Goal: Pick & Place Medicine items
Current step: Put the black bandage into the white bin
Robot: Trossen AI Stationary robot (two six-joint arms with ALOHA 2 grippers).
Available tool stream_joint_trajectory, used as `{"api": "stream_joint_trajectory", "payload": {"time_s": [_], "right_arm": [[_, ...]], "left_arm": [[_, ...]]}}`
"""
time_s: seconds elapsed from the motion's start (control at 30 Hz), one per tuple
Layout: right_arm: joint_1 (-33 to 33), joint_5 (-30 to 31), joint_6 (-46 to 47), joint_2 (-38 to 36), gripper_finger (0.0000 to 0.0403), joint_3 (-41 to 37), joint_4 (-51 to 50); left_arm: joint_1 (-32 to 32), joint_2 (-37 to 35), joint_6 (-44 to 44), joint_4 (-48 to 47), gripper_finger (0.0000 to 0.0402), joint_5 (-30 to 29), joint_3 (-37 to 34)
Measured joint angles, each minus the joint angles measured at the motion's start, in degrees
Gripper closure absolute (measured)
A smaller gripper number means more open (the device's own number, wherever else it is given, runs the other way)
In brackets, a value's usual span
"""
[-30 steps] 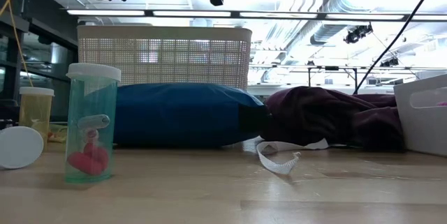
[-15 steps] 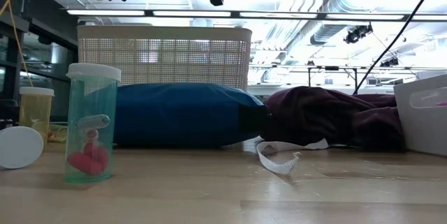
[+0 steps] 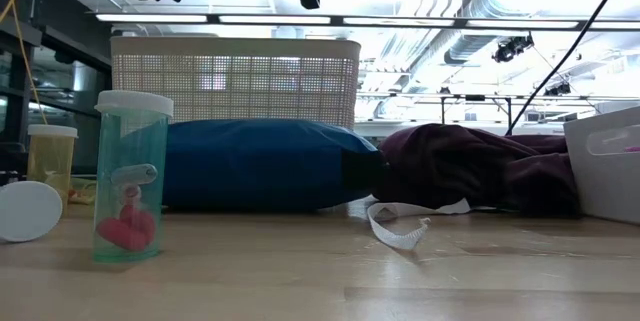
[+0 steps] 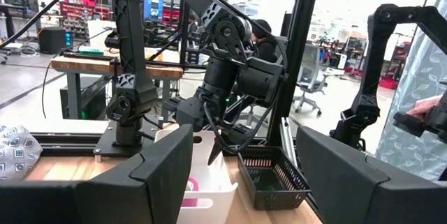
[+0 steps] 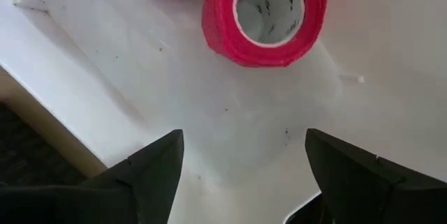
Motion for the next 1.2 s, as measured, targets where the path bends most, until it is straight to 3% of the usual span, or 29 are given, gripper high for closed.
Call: {"api": "stream_joint_trajectory", "payload": {"time_s": [0.17,0.53,0.87,1.2], "right_arm": [[-2.02,-0.13,-4.11,-2.83,0.0117,-0.02,-0.4],[-13.11,-0.33,-16.49,-14.73,0.0117,0.0,2.3],[-17.19,1.71,-26.22,-18.78,0.0117,-0.01,20.04],[-19.96,6.26,-46.12,-11.01,0.0117,0.01,45.28]], "left_arm": [[0.0,0.0,0.0,-0.04,0.0155,0.01,0.0],[0.0,0.0,0.02,-0.07,0.0155,-0.01,0.0],[0.0,0.0,-0.04,-1.05,0.0155,0.0,-0.01],[-0.44,-0.05,-4.04,-3.27,0.0155,1.33,-0.02]]}}
